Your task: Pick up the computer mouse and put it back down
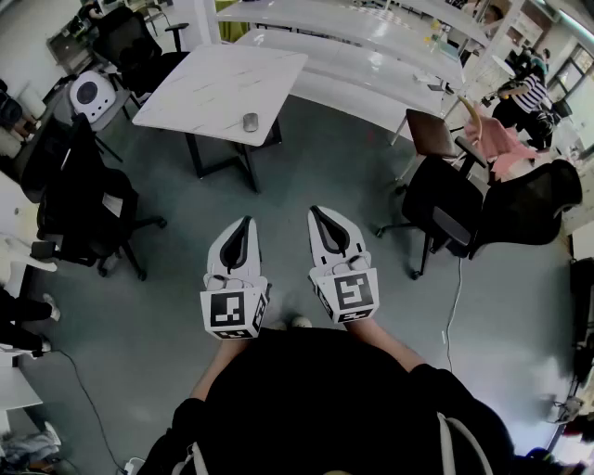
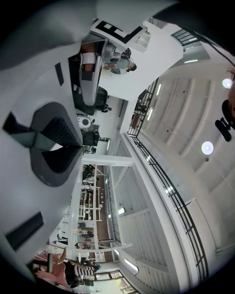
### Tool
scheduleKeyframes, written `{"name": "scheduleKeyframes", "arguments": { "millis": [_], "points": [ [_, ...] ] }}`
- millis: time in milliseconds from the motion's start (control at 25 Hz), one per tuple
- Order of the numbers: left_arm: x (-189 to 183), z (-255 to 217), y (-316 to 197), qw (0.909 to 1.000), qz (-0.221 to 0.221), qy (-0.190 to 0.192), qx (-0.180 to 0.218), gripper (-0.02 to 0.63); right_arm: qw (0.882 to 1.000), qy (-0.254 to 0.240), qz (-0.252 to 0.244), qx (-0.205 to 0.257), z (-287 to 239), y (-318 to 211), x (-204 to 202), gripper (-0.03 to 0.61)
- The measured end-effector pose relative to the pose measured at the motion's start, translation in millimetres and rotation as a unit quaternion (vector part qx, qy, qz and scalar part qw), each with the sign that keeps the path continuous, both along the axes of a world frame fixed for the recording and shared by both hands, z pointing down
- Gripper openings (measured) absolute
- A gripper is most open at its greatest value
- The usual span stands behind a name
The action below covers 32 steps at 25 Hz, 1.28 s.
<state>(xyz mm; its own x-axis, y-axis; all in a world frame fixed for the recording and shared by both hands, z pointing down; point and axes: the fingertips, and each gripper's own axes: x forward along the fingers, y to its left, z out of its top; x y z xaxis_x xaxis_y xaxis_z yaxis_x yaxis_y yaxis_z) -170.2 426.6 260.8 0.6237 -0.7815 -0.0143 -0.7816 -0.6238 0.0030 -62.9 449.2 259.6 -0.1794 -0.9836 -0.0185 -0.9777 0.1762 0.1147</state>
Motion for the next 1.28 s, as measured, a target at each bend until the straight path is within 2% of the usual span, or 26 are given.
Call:
{"name": "scheduleKeyframes", "arguments": {
  "millis": [600, 680, 800, 1040, 1280],
  "points": [
    [30, 6, -7, 0.9999, -0.006, -0.007, 0.01, 0.009, 1.0, -0.01, -0.013, 0.01, 8, -11, 29, 0.02],
    [32, 12, -11, 1.0, -0.001, -0.009, 0.0, 0.087, 1.0, -0.011, -0.016, 0.004, 12, -14, 29, 0.02],
    [36, 21, -21, 0.9998, 0.002, -0.011, -0.016, 0.094, 1.0, -0.014, -0.019, -0.006, 20, -21, 30, 0.02],
    [38, 39, -62, 0.9992, -0.002, -0.013, -0.038, 0.098, 1.0, -0.015, -0.016, -0.013, 30, -54, 35, 0.02],
    [43, 59, -125, 0.9981, -0.002, -0.02, -0.058, 0.141, 1.0, -0.011, -0.004, -0.025, 43, -106, 48, 0.02]
  ]
}}
